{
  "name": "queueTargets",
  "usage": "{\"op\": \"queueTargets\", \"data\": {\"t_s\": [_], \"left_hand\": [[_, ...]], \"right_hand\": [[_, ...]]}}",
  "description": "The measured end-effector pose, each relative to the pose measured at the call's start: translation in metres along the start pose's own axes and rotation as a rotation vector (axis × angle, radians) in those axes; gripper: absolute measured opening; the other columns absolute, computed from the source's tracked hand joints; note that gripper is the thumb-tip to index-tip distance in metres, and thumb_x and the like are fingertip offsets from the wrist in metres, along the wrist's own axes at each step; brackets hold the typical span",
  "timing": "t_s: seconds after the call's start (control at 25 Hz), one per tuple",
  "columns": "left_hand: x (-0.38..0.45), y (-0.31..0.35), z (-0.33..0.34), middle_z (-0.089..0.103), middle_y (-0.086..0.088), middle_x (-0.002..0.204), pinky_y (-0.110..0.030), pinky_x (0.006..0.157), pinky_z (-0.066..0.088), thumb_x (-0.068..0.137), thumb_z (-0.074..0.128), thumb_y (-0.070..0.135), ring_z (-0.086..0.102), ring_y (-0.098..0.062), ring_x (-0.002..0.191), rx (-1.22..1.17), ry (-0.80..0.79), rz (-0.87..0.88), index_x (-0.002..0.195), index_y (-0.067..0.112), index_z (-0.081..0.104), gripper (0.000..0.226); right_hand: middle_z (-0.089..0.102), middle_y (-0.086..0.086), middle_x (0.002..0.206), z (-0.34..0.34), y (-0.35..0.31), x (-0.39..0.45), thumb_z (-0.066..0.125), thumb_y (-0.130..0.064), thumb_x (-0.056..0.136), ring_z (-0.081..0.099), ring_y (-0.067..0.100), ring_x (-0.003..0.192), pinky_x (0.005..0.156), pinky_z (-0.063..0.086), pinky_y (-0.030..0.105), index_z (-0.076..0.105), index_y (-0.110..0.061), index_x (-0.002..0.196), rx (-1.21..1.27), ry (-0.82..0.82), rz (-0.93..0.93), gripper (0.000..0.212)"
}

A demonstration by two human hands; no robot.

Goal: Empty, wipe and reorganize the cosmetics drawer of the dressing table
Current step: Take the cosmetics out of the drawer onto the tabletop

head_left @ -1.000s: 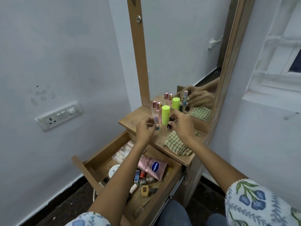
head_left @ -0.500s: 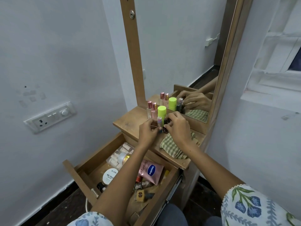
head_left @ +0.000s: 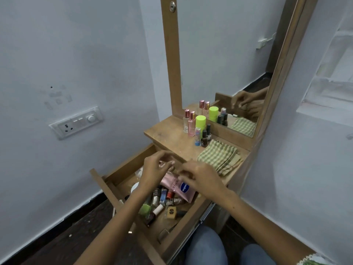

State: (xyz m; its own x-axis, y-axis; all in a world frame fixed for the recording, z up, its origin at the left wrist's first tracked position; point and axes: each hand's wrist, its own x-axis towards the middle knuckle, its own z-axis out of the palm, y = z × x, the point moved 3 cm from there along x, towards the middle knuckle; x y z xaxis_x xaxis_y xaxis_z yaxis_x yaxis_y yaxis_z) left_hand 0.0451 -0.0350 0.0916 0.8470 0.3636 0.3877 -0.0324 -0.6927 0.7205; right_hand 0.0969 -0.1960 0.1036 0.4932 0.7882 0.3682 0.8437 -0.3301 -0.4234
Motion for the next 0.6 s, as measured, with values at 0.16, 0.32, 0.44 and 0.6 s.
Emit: {"op": "queueTargets", "data": {"t_s": [0.16,0.32,0.44,0.6], "left_hand": [[-0.049,-0.018,-0.020,0.068,0.013,0.092,-0.009,0.070,0.048,0.078,0.075,0.010,0.063,0.002,0.084,0.043,-0.050,-0.047,0.107,0.020,0.067,0.032],[-0.069,-0.034,-0.009,0.068,0.012,0.098,-0.020,0.078,0.054,0.080,0.073,0.011,0.064,0.003,0.089,0.050,-0.109,-0.090,0.113,0.020,0.065,0.035],[-0.070,-0.040,-0.007,0.069,0.010,0.100,-0.022,0.081,0.054,0.080,0.073,0.012,0.063,0.002,0.090,0.074,-0.083,-0.073,0.111,0.019,0.067,0.032],[-0.072,-0.043,-0.009,0.070,0.014,0.098,-0.020,0.081,0.053,0.075,0.079,0.024,0.063,0.003,0.090,0.059,-0.072,-0.106,0.105,0.023,0.072,0.031]], "right_hand": [[0.066,0.002,0.110,0.052,-0.017,-0.012,0.071,-0.031,0.082,0.060,0.018,0.103,0.081,0.047,0.029,0.070,-0.021,0.103,-0.198,-0.522,0.093,0.023],[0.062,0.012,0.118,0.083,-0.022,-0.004,0.066,-0.010,0.087,0.058,0.028,0.111,0.085,0.046,0.034,0.061,-0.009,0.114,-0.442,-0.641,0.221,0.028],[0.064,0.010,0.114,0.089,-0.022,0.000,0.065,-0.013,0.087,0.060,0.026,0.107,0.084,0.047,0.033,0.062,-0.011,0.109,-0.454,-0.603,0.225,0.023],[0.066,0.000,0.105,0.068,-0.020,0.008,0.077,-0.030,0.076,0.062,0.018,0.098,0.081,0.050,0.029,0.072,-0.019,0.096,-0.223,-0.401,0.273,0.023]]}}
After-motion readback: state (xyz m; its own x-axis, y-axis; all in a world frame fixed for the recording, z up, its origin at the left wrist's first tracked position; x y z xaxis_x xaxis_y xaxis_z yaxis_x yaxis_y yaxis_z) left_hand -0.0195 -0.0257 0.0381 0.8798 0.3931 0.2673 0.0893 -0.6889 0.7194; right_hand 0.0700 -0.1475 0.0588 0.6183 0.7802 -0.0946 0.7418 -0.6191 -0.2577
